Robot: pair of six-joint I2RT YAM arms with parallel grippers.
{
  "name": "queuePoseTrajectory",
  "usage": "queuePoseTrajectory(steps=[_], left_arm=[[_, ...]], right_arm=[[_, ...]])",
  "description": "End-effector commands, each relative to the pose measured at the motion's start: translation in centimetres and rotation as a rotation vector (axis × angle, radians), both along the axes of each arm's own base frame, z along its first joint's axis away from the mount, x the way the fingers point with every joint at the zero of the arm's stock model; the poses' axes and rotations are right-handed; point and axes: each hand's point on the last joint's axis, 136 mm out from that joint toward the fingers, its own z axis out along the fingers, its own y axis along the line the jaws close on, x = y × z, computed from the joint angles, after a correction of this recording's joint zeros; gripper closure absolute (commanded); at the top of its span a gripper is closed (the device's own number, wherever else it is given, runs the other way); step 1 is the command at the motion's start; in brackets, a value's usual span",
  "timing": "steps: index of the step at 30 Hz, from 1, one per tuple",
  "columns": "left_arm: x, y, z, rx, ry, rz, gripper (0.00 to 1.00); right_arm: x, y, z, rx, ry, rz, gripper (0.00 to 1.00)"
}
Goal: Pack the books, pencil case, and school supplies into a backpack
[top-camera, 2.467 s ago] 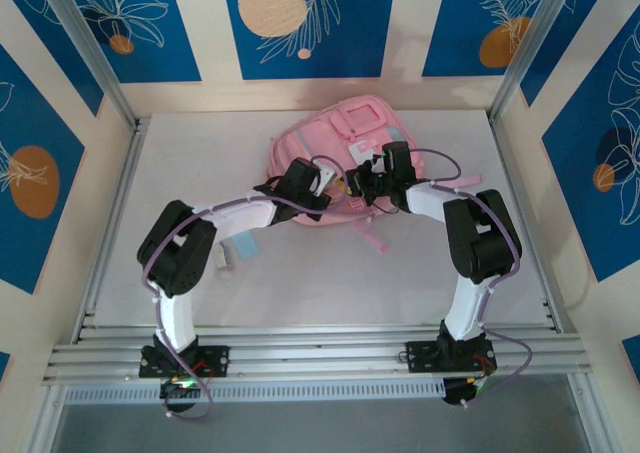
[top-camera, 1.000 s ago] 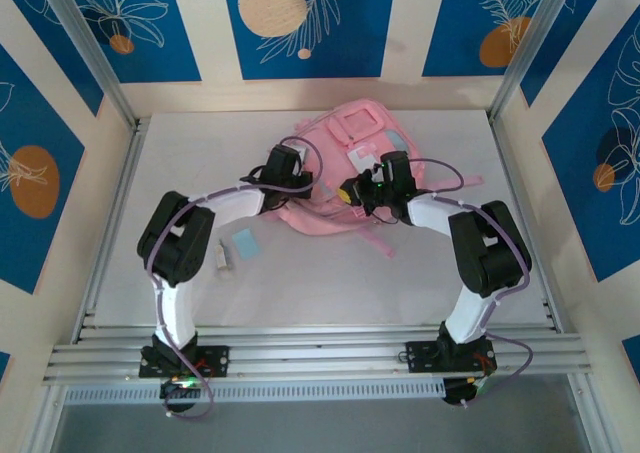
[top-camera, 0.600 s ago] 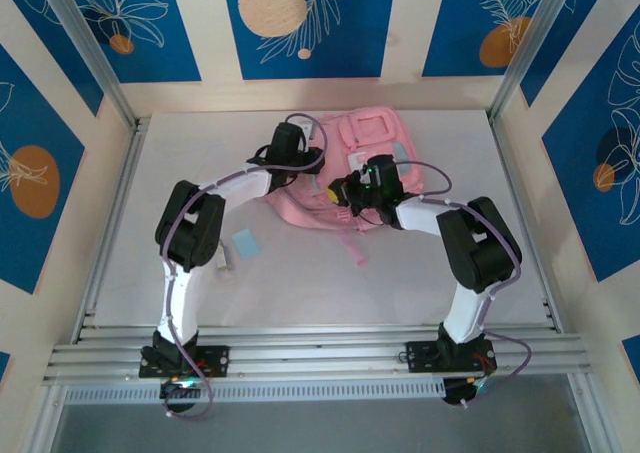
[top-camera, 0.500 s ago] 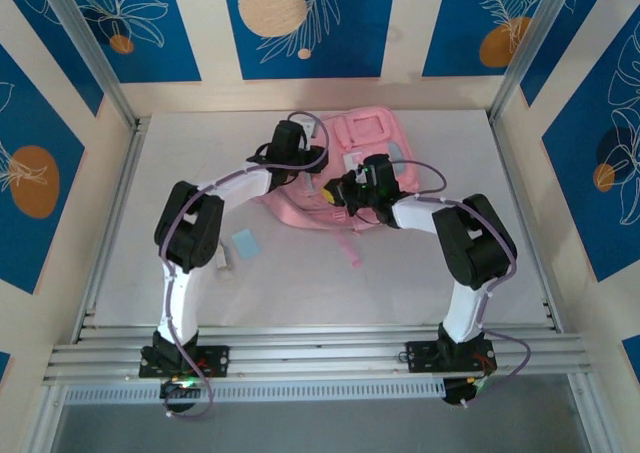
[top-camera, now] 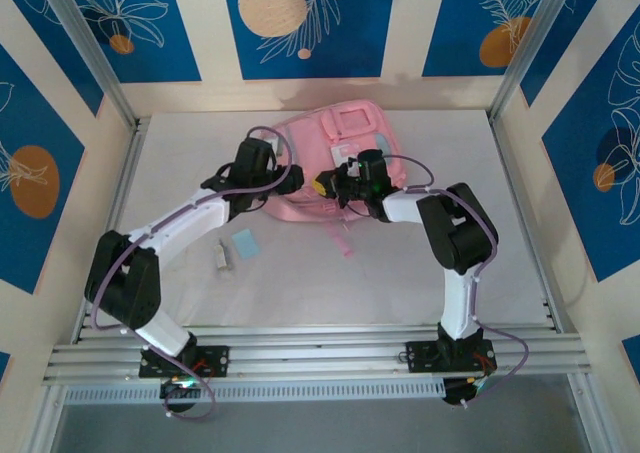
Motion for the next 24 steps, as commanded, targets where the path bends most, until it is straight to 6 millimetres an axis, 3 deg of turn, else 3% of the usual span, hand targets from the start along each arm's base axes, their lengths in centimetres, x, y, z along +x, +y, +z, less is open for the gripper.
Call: queuePoseTrajectory(steps=[1, 6, 11, 17, 24], left_arm=[[-1.9, -0.6, -3.7, -0.038, 0.130, 0.060, 0.50], [-1.9, -1.6, -5.8, -0.060, 0.159, 0.095, 0.51], [-0.6, -2.6, -6.4, -0.087, 0.146, 0.109, 0.51], [1.8, -2.3, -5.9, -0.046, 0.065, 0.160, 0.51], [2.8, -3.6, -4.2, -0.094, 0.049, 0.146, 0.62]], right_arm=[[-0.1, 1.6, -0.2, 0.083, 0.058, 0.027, 1.00], [0.1, 2.0, -0.5, 0.140, 0.085, 0.029, 1.00], [0.1, 1.8, -0.5, 0.142, 0.085, 0.032, 1.00], [0.0, 1.9, -0.1, 0.157, 0.084, 0.038, 1.00], [-0.3, 1.8, -0.8, 0.153, 0.099, 0.039, 1.00]])
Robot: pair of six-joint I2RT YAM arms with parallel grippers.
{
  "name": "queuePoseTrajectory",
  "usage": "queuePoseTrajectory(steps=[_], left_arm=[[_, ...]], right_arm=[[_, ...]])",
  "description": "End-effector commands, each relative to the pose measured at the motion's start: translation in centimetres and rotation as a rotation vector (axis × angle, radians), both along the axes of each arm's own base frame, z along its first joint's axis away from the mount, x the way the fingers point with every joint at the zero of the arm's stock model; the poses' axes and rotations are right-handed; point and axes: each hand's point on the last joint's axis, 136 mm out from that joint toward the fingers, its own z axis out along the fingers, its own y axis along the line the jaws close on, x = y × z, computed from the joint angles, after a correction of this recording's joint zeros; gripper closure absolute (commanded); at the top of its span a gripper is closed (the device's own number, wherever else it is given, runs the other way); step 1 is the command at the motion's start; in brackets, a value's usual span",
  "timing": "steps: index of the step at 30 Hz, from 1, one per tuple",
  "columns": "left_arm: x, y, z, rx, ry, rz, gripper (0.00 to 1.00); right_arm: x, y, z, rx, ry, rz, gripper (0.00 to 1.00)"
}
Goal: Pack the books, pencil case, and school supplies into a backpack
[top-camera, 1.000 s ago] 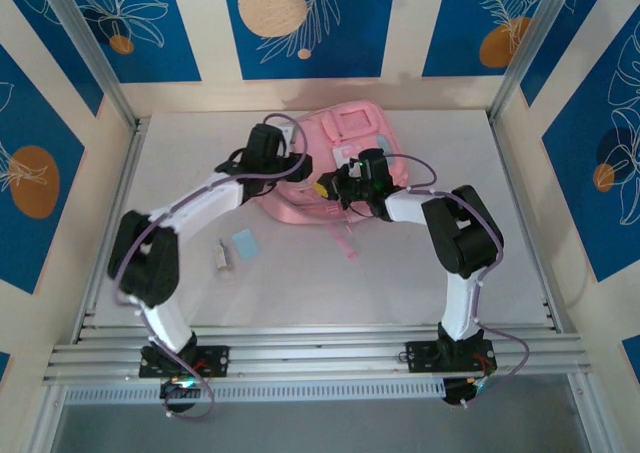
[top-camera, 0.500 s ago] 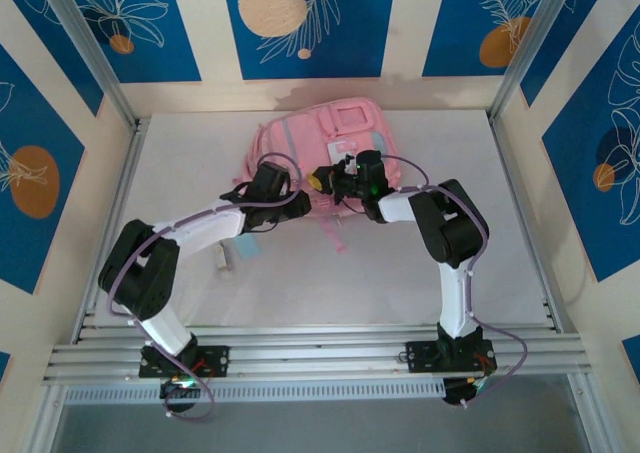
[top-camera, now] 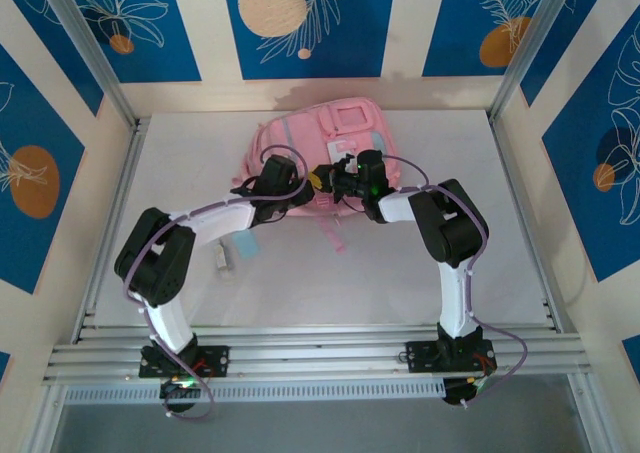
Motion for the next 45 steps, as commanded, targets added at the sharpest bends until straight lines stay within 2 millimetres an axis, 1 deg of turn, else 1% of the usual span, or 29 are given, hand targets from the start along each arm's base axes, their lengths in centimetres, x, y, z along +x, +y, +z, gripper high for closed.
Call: queuePoseTrajectory(steps=[1, 5, 8, 12, 16, 19, 22, 24, 26, 27, 30, 31, 34, 36, 38, 41, 43, 45], left_arm=[[1.0, -0.9, 1.8, -0.027, -0.038, -0.001, 0.63], [1.4, -0.1, 1.5, 0.019, -0.052, 0.026, 0.63], [1.6, 0.3, 0.1, 0.070, -0.035, 0.036, 0.64], [1.3, 0.7, -1.6, 0.094, -0.002, 0.043, 0.65], [1.5, 1.5, -3.1, 0.150, 0.003, 0.064, 0.63], [2.7, 1.9, -3.2, 0.184, -0.025, 0.086, 0.57], [3.9, 1.6, -3.1, 0.187, -0.040, 0.091, 0.56], [4.4, 1.4, -3.1, 0.206, -0.044, 0.080, 0.56], [4.5, 1.8, -3.5, 0.233, -0.033, 0.074, 0.61], [4.5, 2.1, -3.9, 0.249, -0.030, 0.071, 0.67], [4.5, 3.1, -4.8, 0.282, -0.026, 0.057, 0.95], [4.4, 3.3, -5.1, 0.290, -0.022, 0.039, 1.00], [4.3, 3.2, -4.9, 0.297, -0.032, -0.045, 1.00], [4.1, 3.2, -4.1, 0.326, -0.047, -0.119, 1.00], [3.8, 3.8, -3.2, 0.380, -0.046, -0.212, 1.00], [2.9, 6.2, -2.9, 0.494, 0.018, -0.325, 1.00], [2.3, 8.1, -3.1, 0.543, 0.066, -0.366, 1.00], [2.1, 9.7, -2.9, 0.598, 0.077, -0.371, 1.00]], right_arm=[[-1.7, 0.8, -1.9, 0.026, 0.104, 0.070, 1.00], [-1.7, 1.0, -1.5, 0.031, 0.090, 0.077, 1.00], [-1.6, 1.3, -1.0, 0.038, 0.081, 0.086, 1.00], [-1.4, 1.3, -0.4, 0.048, 0.069, 0.087, 1.00], [-1.2, 1.5, 0.3, 0.053, 0.050, 0.098, 1.00], [-1.4, 1.9, 0.8, 0.057, 0.039, 0.114, 1.00], [-1.6, 2.0, 0.8, 0.054, 0.033, 0.117, 1.00], [-1.6, 1.9, 0.8, 0.054, 0.037, 0.115, 1.00], [-1.6, 1.7, 0.7, 0.057, 0.038, 0.111, 1.00], [-1.5, 1.6, 0.8, 0.057, 0.034, 0.108, 1.00], [-1.5, 1.4, 1.0, 0.054, 0.025, 0.106, 1.00], [-1.5, 1.3, 1.0, 0.048, 0.024, 0.106, 1.00], [-1.4, 0.7, 1.0, 0.027, 0.013, 0.105, 1.00], [-1.3, -0.1, 0.8, 0.001, 0.001, 0.103, 1.00], [-1.3, -1.0, 0.4, -0.040, -0.005, 0.108, 1.00], [-1.4, -2.3, 0.5, -0.105, -0.038, 0.137, 1.00], [-1.6, -3.1, 0.6, -0.149, -0.058, 0.157, 1.00], [-1.6, -3.9, 0.9, -0.189, -0.080, 0.174, 1.00]])
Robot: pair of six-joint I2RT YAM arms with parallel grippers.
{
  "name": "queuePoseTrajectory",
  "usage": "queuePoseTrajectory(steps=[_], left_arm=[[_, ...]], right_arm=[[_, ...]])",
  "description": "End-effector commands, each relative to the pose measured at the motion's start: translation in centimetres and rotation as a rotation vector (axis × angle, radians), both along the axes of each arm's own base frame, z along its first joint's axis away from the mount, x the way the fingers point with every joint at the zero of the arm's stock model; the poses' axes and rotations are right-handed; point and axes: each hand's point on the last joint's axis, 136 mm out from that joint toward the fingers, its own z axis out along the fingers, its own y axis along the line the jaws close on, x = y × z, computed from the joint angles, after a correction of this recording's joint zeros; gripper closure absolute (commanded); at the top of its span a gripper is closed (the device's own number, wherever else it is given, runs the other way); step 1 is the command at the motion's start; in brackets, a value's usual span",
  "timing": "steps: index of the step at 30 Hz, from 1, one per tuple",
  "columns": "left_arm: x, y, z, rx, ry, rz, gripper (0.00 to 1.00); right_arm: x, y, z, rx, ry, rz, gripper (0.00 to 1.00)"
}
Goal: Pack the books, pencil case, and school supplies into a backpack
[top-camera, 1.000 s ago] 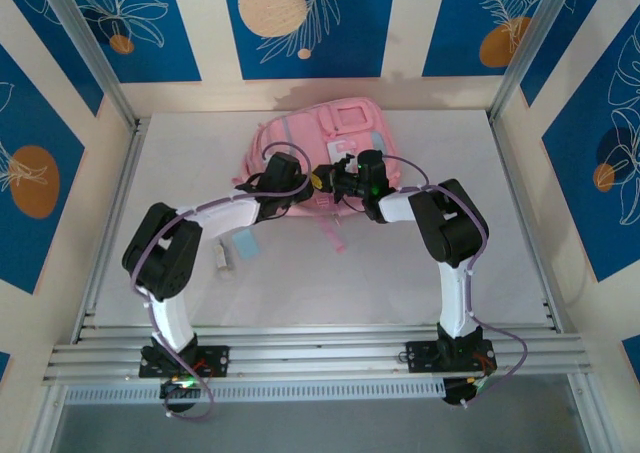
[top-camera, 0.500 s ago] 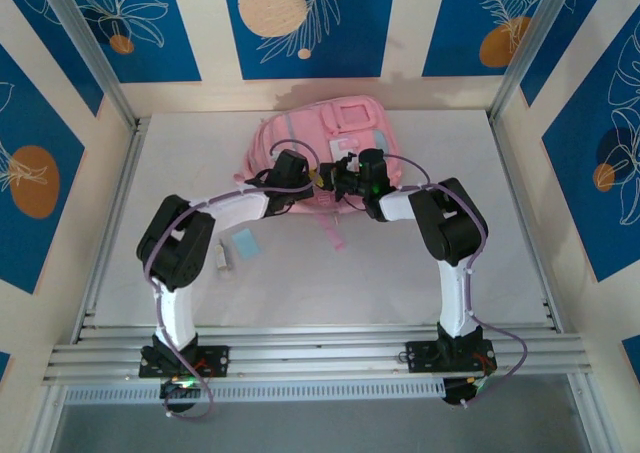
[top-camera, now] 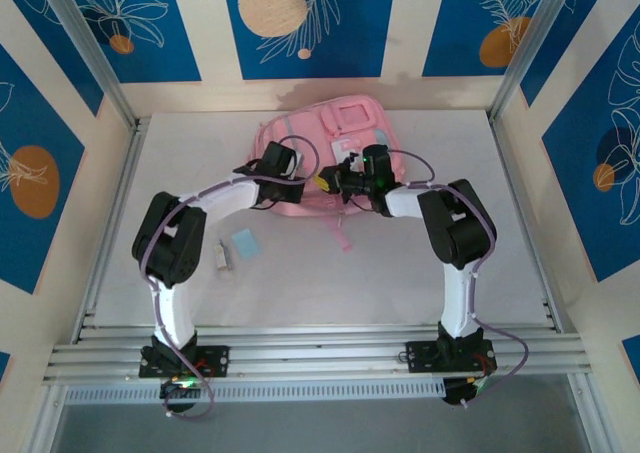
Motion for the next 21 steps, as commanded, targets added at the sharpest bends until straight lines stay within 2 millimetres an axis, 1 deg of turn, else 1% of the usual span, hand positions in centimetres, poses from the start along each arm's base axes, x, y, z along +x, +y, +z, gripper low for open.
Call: queuePoseTrajectory(steps=[1, 4, 6, 8, 9, 11, 12, 14, 17, 18, 19, 21], left_arm=[[-0.1, 7.2, 0.8, 0.227, 0.024, -0.004, 1.00], [0.5, 9.0, 1.6, 0.308, -0.011, -0.003, 1.00], [1.1, 9.6, 2.2, 0.331, -0.024, -0.009, 1.00], [1.2, 9.8, 2.7, 0.349, -0.023, -0.022, 1.00], [1.0, 9.3, 3.1, 0.329, -0.016, -0.037, 1.00], [0.3, 7.5, 4.0, 0.243, -0.009, -0.082, 1.00], [-0.4, 6.1, 4.6, 0.198, -0.005, -0.114, 1.00], [-2.0, 3.7, 5.8, 0.143, 0.000, -0.167, 1.00], [-4.8, -0.8, 7.4, 0.031, 0.018, -0.258, 1.00], [-5.7, -2.4, 7.8, -0.015, 0.031, -0.278, 1.00], [-6.4, -3.8, 8.3, -0.066, 0.041, -0.293, 1.00], [-6.8, -6.0, 9.1, -0.139, 0.045, -0.304, 1.00]], right_arm=[[-1.2, -1.9, 1.9, -0.074, -0.059, 0.103, 1.00], [-1.4, -3.2, 2.3, -0.129, -0.079, 0.119, 1.00], [-1.4, -4.2, 2.6, -0.160, -0.092, 0.128, 1.00], [-1.2, -5.4, 2.7, -0.186, -0.096, 0.132, 1.00], [-1.0, -6.0, 2.7, -0.203, -0.104, 0.133, 1.00], [-0.3, -7.4, 2.7, -0.249, -0.114, 0.133, 1.00], [0.1, -8.1, 2.8, -0.269, -0.121, 0.137, 1.00], [1.1, -9.3, 3.0, -0.295, -0.126, 0.135, 1.00], [2.7, -10.6, 3.4, -0.308, -0.135, 0.116, 1.00], [3.2, -11.0, 3.7, -0.300, -0.128, 0.105, 0.97], [3.5, -11.4, 4.0, -0.289, -0.120, 0.094, 0.91], [3.6, -11.7, 4.5, -0.284, -0.116, 0.074, 0.79]])
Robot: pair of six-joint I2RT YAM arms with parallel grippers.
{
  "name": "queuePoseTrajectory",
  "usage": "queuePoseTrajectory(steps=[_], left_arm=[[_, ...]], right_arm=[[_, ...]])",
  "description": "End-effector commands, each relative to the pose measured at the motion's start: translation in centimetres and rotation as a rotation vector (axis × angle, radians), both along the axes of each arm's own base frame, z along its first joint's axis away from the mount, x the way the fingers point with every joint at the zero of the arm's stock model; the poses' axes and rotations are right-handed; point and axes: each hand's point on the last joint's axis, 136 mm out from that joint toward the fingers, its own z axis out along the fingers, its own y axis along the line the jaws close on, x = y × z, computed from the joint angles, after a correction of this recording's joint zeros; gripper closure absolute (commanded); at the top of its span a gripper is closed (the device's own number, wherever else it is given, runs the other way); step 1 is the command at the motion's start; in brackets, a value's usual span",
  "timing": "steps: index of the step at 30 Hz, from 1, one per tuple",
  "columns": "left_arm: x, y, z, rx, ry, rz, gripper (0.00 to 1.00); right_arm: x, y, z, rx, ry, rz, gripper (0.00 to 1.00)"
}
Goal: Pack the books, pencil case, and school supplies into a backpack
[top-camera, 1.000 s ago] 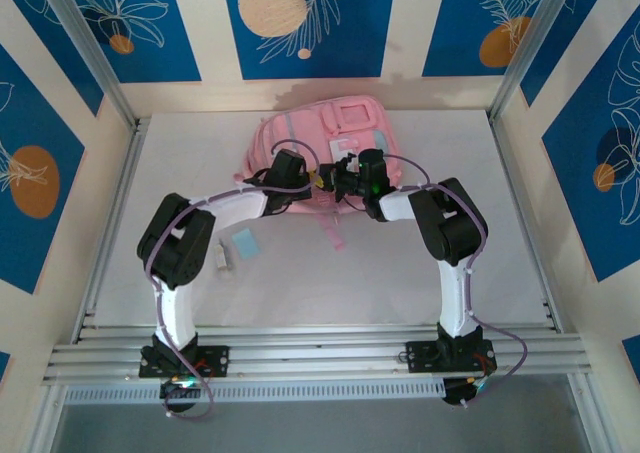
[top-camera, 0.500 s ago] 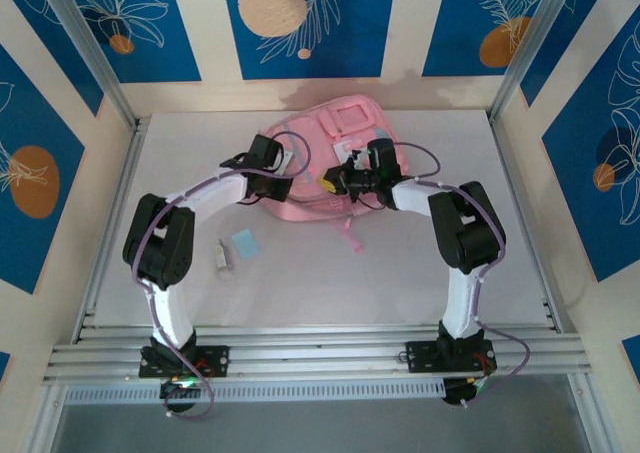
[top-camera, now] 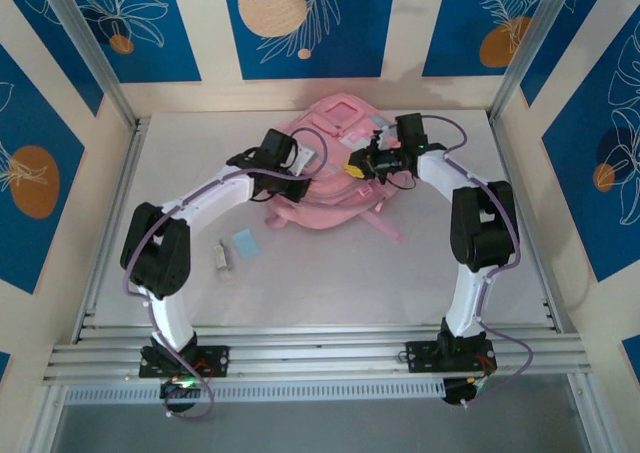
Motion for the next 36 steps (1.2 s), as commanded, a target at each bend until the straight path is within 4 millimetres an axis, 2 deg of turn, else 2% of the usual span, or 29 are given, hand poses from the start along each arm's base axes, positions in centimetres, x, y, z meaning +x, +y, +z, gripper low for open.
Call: queuePoseTrajectory(steps=[1, 5, 9, 13, 16, 19, 22, 23, 24, 26, 29, 32, 36], left_arm=[[-2.9, -2.9, 3.5, -0.141, 0.090, -0.022, 1.00], [-1.8, -5.9, 4.4, -0.206, 0.092, -0.036, 1.00], [-0.7, -8.2, 4.5, -0.221, 0.097, -0.050, 1.00], [-1.3, -10.2, 4.9, -0.237, 0.098, -0.091, 1.00], [-2.2, -11.1, 4.7, -0.225, 0.105, -0.115, 1.00], [-3.4, -11.7, 4.9, -0.236, 0.120, -0.138, 1.00], [-4.4, -12.0, 5.0, -0.249, 0.130, -0.154, 1.00], [-4.5, -12.0, 5.1, -0.256, 0.131, -0.157, 1.00], [-4.7, -12.0, 5.0, -0.259, 0.135, -0.158, 1.00], [-4.8, -11.5, 4.4, -0.231, 0.131, -0.157, 1.00], [-4.3, -9.0, 2.9, -0.141, 0.133, -0.126, 1.00], [-2.6, -4.1, 1.2, -0.033, 0.132, -0.043, 1.00], [0.1, 2.6, -0.1, 0.083, 0.099, 0.080, 1.00]], right_arm=[[2.7, -3.8, 0.4, -0.078, -0.061, -0.109, 0.70], [0.4, -4.5, 1.0, -0.085, -0.037, -0.147, 0.54], [-3.0, -4.8, 1.3, -0.056, -0.012, -0.181, 0.52], [-5.7, -4.2, 1.5, -0.020, 0.014, -0.199, 0.52], [-6.6, -3.3, 1.4, -0.010, 0.015, -0.215, 0.51], [-6.2, -2.5, 0.7, -0.014, 0.028, -0.226, 0.52], [-5.2, -1.5, -0.3, 0.015, 0.045, -0.234, 0.57], [-4.8, -1.3, -0.5, 0.018, 0.046, -0.236, 0.64], [-4.4, -1.0, -0.8, 0.018, 0.046, -0.239, 0.78], [-4.1, -0.9, -1.0, 0.005, 0.032, -0.243, 1.00], [-4.3, -2.0, -1.2, -0.037, 0.017, -0.253, 1.00], [-4.8, -3.6, -0.8, -0.074, -0.010, -0.268, 1.00], [-5.4, -4.8, -0.2, -0.113, -0.034, -0.255, 1.00]])
